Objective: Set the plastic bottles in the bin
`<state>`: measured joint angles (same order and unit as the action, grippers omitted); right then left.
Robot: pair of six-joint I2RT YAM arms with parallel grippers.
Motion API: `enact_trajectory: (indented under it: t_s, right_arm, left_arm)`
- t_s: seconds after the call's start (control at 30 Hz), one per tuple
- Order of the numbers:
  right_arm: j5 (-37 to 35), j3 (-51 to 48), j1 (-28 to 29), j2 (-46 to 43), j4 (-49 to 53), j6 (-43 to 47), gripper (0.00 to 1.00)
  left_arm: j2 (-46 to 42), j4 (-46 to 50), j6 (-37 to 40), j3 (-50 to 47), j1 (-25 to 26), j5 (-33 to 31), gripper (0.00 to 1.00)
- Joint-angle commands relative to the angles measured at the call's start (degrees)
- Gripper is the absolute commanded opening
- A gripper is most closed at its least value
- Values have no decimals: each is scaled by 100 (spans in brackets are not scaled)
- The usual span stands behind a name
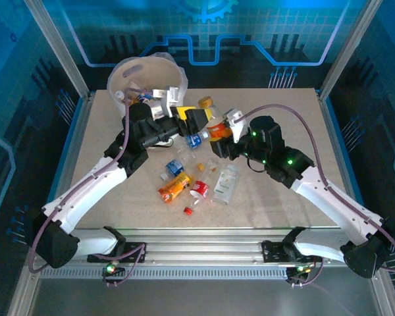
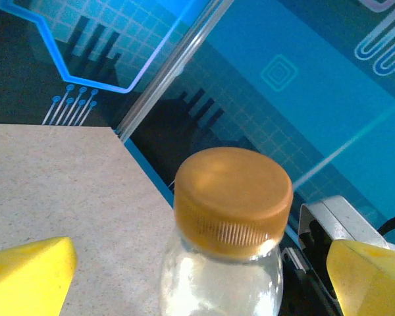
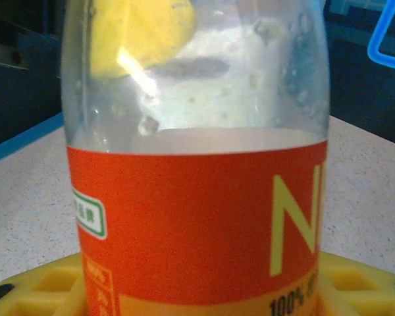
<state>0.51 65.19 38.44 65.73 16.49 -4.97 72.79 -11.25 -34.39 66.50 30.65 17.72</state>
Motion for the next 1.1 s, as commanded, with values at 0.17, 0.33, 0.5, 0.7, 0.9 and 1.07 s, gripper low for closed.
enact_trajectory:
  t_s: [0.17, 0.33, 0.5, 0.7, 0.9, 1.07]
  right_arm:
    - [39, 98, 280, 22, -269, 220, 47]
    - [37, 177, 365, 150, -252, 255, 47]
    - [-51, 214, 432, 216, -218, 278, 49]
    - [-229, 205, 443, 222, -134, 244, 69]
    - [-426, 57, 454, 44, -37, 52, 100]
    - [-644, 3, 453, -198, 327, -107, 100]
  left_arm:
    - [155, -293, 65, 258, 134, 328, 87]
    - [191, -324, 63, 241, 139, 321, 67]
    - [209, -343, 49, 198, 143, 303, 45]
    - [97, -317, 155, 111, 138, 144, 31]
    - [-145, -117, 506, 49, 133, -274, 27]
    - [-283, 341, 1084, 274, 101, -901, 27]
